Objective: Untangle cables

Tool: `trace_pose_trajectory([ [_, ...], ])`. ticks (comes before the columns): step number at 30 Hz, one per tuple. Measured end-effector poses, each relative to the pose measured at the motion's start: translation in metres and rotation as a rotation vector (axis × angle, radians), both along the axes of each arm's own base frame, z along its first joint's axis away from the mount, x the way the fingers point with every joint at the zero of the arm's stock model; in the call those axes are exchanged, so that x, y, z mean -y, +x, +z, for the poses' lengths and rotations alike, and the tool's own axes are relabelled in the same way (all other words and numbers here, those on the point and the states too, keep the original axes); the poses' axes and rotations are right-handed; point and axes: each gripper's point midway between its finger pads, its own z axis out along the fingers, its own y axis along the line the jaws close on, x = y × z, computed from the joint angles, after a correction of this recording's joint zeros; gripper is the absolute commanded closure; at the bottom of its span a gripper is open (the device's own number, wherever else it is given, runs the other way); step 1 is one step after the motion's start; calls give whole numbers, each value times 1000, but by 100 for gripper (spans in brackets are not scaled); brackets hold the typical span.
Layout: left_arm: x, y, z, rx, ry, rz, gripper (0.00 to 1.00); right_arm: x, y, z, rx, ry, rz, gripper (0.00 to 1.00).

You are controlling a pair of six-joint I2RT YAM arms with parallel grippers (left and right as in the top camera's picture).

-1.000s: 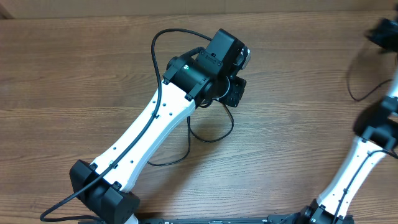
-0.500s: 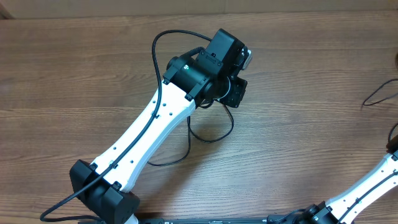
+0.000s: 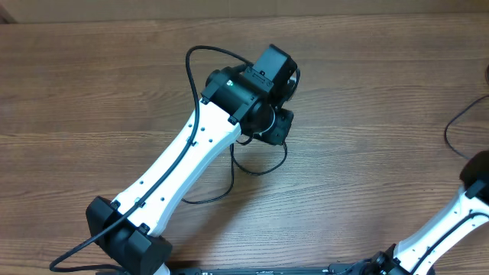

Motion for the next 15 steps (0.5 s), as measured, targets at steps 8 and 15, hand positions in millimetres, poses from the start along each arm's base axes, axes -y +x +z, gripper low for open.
trace_pose_trajectory([
  [8,3,-28,-46,15,174,33,84,-128,-32,112,182,-60,208,0],
  [15,-35,-42,-101,-37,239,128,78,-173,-81,163,256,-76,253,0],
])
